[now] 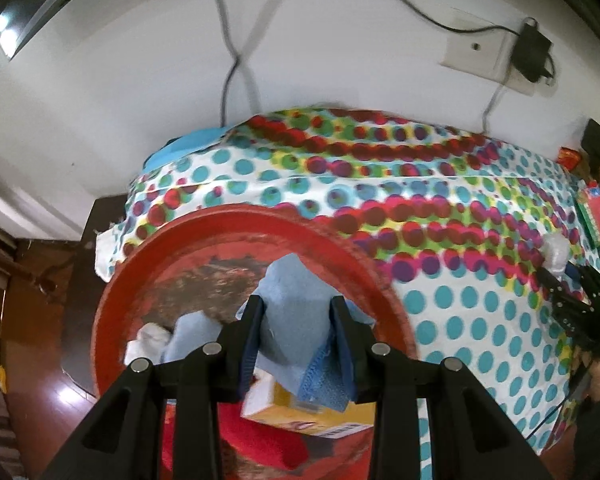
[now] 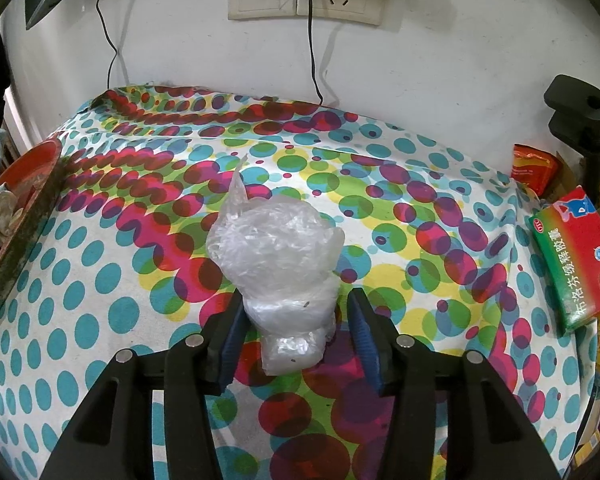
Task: Organize objects
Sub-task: 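Carry the light blue sock in the left tool into the red tray and release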
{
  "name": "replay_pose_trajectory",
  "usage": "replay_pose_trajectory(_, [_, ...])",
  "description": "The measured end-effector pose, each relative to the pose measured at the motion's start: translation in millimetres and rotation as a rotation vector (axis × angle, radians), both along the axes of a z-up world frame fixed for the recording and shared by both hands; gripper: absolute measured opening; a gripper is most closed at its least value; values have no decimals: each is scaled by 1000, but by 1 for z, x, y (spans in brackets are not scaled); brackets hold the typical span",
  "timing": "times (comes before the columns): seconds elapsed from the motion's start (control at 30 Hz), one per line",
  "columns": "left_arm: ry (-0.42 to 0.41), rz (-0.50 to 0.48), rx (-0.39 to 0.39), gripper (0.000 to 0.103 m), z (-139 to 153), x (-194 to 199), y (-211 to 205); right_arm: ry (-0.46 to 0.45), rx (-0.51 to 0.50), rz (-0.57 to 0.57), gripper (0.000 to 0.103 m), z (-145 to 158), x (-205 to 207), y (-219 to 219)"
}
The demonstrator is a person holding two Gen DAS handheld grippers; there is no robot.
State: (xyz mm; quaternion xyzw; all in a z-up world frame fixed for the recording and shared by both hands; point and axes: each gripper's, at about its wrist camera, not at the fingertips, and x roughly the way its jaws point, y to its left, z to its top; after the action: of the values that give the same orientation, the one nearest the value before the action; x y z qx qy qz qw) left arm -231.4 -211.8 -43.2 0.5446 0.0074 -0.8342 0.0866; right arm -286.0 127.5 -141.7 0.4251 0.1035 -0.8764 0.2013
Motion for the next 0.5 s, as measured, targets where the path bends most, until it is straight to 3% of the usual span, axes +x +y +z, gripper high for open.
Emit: replay_pose_trajectory(0.5, [-25,137,-5,34,-16,20,-89,0,2,-1,48,-1,-1,2])
